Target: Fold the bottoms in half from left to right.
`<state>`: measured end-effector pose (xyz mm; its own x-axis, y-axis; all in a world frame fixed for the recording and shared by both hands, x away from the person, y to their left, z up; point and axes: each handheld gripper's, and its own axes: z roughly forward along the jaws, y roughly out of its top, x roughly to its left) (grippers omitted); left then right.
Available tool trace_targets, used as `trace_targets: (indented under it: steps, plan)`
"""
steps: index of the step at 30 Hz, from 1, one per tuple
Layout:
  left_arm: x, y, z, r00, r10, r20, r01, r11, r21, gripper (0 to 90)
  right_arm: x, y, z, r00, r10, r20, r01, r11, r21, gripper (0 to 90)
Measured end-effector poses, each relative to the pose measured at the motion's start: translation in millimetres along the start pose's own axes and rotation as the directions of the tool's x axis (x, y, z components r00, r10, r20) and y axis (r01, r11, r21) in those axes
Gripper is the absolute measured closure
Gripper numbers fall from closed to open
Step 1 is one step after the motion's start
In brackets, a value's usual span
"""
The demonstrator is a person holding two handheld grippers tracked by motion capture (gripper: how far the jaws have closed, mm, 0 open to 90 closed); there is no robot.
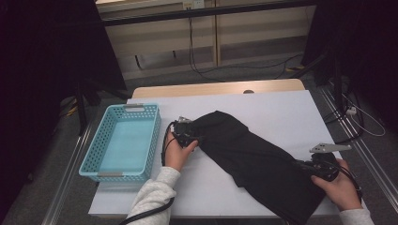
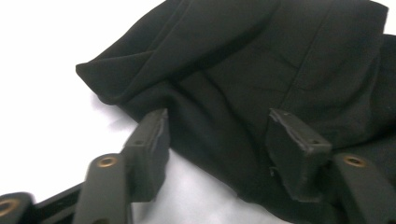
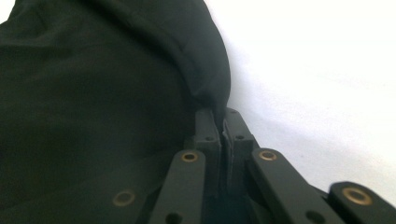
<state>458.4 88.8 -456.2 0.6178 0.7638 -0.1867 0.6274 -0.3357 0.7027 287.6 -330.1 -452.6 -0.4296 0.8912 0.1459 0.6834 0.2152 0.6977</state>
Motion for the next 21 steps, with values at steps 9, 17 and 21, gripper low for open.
trace_targets:
  steps: [9,17,21]
  plan:
    - [-3.5,-0.5,3.6,0.9988,-0.038,0.031,0.038,0.9993,-0.007,73.0,1.3,-0.4,-0.2,1.0,-0.002,0.003,0.002,1.0,-0.002,87.4]
    - [-2.0,-2.6,-6.7,0.9938,-0.099,0.05,0.097,0.9941,0.049,81.9,0.9,0.5,1.0,0.9999,-0.009,-0.004,0.009,1.0,-0.002,87.5]
    - [-0.7,-11.1,-19.7,0.9936,-0.106,0.039,0.103,0.9923,0.069,81.8,0.8,1.5,1.1,0.9998,-0.01,-0.017,0.01,1.0,0.0,87.5]
